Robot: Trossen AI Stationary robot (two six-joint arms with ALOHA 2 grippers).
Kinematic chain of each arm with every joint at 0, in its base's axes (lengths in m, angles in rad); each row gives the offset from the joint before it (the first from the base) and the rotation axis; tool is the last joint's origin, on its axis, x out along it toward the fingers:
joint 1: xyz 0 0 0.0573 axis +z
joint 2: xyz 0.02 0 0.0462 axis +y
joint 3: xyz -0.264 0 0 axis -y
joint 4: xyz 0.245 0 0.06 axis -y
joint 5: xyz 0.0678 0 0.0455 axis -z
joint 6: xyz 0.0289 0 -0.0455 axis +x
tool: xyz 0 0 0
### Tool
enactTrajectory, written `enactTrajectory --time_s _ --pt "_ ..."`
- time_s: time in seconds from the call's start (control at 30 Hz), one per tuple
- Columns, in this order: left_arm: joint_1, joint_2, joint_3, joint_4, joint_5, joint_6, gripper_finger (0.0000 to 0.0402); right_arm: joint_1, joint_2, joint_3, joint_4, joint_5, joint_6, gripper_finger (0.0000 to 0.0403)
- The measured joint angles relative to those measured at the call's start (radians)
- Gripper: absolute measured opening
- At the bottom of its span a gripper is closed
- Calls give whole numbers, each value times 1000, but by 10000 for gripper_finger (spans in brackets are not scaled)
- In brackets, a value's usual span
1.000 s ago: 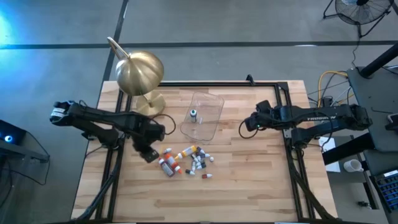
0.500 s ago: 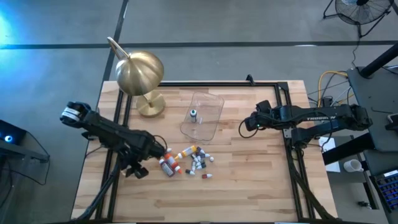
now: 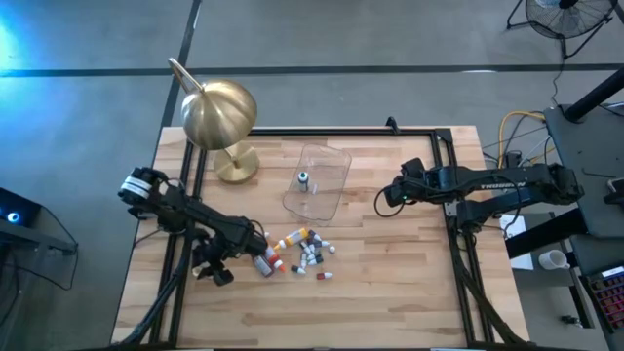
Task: Pick & Place food coloring
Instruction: Move the left large yellow food coloring bottle to the lower left of the table, then move the large red food coloring bottle to the lower left of the table
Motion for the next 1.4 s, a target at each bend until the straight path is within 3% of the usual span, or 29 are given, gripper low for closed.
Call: enactTrajectory --time_s 0.2,0.53,0.9,1.0,1.2,1.33,1.4 --pt "-1 -12 34 2 -69 13 110 0 0 -1 0 1 -3 214" --pt "0 -18 55 10 -90 -2 167 0 0 -3 2 22 -8 214" --pt "0 -51 204 -95 -235 -33 172 0 0 -3 2 30 -25 214" --pt "0 -57 280 -65 -336 -34 172 0 0 -3 3 30 -26 215" --pt "-22 -86 406 70 -743 57 172 0 0 -3 3 30 -31 214" --pt "-49 -113 398 199 -930 308 172 0 0 -3 5 29 -71 214" --pt "-49 -115 360 280 -962 487 172 0 0 -3 5 29 -97 215"
